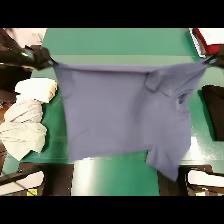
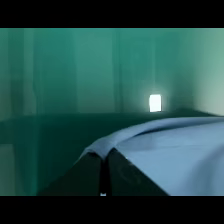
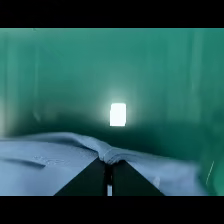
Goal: Fold the shirts.
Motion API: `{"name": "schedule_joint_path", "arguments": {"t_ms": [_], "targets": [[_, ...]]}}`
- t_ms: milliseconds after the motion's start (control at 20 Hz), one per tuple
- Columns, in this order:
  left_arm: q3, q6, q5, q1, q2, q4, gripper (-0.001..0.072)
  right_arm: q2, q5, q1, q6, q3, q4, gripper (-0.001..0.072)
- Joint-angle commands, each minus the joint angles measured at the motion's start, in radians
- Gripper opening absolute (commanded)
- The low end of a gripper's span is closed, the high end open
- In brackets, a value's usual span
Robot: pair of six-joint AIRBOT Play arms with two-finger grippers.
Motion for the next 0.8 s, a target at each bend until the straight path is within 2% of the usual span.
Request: {"name": "schedule_joint_path", "arguments": {"t_ms": [0,150,300,450,550,650,750], "targets": [[-0.023,0.087,0.186,-0.001,-0.193,-0.064,0.0022,-0.177,-0.129,0.059,0.001,-0.008,-0.074,0.0013],[0.037,0.144,0.332,-0.001,-0.239,-0.189,0.0022,-0.256,-0.241,0.064,0.001,0.109,-0.113,0.0013],[0.064,0.183,0.364,-0.001,-0.248,-0.234,0.0022,-0.272,-0.298,0.062,-0.004,0.185,-0.115,0.0013],[0.061,0.254,0.253,-0.001,-0.265,-0.217,0.0022,-0.272,-0.221,0.064,-0.007,0.184,-0.17,0.0013],[0.059,0.256,0.137,-0.001,-0.289,-0.183,0.0022,-0.258,-0.146,0.079,-0.007,0.117,-0.251,0.0012],[0.047,0.25,0.041,-0.001,-0.312,-0.163,0.0022,-0.221,-0.137,0.089,-0.008,-0.001,-0.306,0.0013],[-0.007,0.25,0.042,-0.001,-0.313,-0.159,0.0022,-0.175,-0.155,0.098,-0.007,-0.128,-0.323,0.0013]]}}
